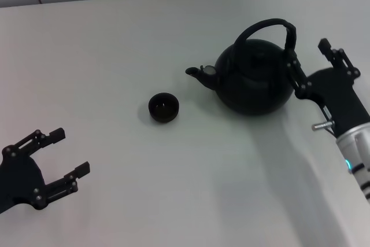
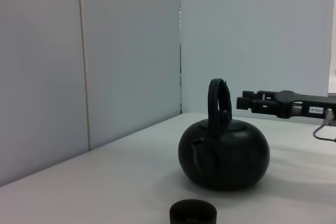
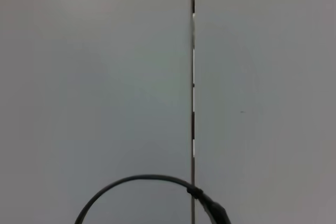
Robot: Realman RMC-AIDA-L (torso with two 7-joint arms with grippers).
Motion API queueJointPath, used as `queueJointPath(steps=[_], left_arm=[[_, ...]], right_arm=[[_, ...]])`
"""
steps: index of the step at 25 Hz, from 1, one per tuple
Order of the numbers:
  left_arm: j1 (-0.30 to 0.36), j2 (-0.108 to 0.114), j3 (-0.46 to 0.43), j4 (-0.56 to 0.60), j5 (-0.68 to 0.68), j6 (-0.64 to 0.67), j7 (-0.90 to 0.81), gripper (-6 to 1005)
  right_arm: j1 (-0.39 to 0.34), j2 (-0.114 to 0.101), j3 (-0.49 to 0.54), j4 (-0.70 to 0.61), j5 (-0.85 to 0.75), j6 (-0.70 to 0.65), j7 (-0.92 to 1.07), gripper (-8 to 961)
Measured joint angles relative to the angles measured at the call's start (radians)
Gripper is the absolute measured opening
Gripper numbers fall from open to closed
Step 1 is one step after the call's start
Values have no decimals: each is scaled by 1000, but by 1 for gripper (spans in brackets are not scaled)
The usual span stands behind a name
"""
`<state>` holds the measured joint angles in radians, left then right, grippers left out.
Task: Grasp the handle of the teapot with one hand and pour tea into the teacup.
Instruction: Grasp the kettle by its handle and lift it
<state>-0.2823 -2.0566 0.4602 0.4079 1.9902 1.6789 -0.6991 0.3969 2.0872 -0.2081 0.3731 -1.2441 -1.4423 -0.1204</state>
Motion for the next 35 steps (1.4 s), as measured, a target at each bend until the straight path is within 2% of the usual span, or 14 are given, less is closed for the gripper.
queueJointPath(steps=[10, 24, 28, 35], left_arm=[[-6, -2, -3, -3, -21, 1, -3, 806], [2, -3, -3, -3, -26, 12, -5, 805], [3, -3, -3, -3, -30, 15, -5, 805], [3, -3, -3, -3, -37, 20, -7, 806]], right_arm=[[60, -2, 29, -45, -4, 116, 44, 650], [71, -4, 17, -68, -31, 137, 66, 650], [69, -5, 22, -90, -80, 144, 112, 473], [73, -5, 23, -92, -82, 149, 116, 286]])
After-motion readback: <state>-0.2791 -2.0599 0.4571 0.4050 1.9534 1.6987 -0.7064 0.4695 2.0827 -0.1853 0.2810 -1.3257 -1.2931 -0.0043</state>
